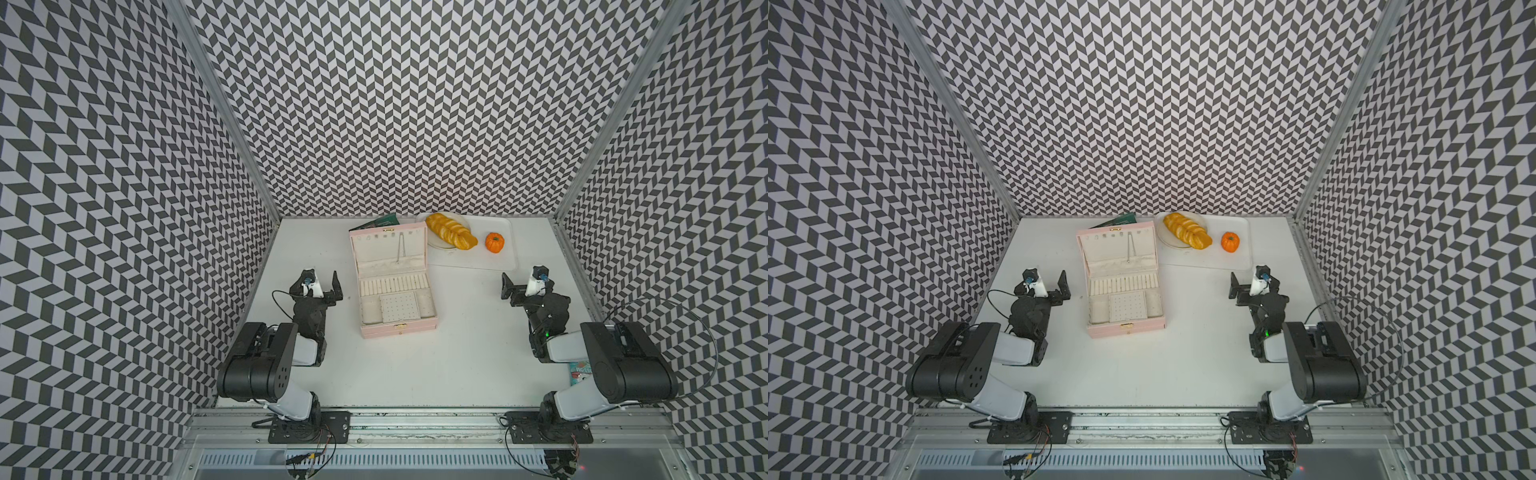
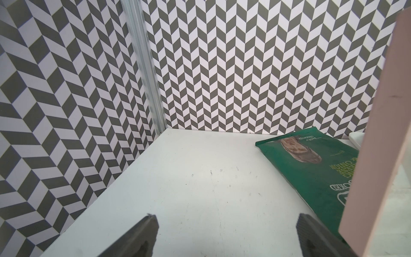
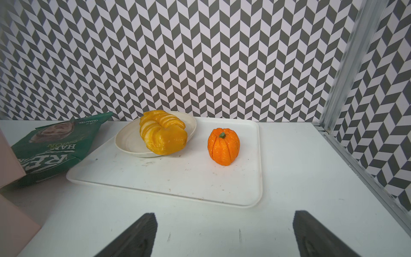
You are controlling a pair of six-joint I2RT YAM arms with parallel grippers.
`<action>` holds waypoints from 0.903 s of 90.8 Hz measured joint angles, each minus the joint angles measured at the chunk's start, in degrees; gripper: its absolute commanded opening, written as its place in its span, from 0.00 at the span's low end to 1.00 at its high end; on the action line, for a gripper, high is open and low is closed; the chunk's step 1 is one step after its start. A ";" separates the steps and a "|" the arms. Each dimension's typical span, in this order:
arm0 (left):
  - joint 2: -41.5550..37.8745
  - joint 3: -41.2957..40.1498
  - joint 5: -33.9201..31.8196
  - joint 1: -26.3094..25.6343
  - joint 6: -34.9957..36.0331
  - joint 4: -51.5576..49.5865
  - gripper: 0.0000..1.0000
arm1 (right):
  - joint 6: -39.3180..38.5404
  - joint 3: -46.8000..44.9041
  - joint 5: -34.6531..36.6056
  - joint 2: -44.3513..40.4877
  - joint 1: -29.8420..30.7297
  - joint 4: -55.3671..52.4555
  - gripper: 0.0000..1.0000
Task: Put jewelry chain into jewelry box
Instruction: Reset both arms
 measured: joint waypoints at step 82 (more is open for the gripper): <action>0.00 0.00 0.00 0.00 0.00 0.00 1.00 | 2.23 -0.24 12.28 -0.33 2.60 0.11 1.00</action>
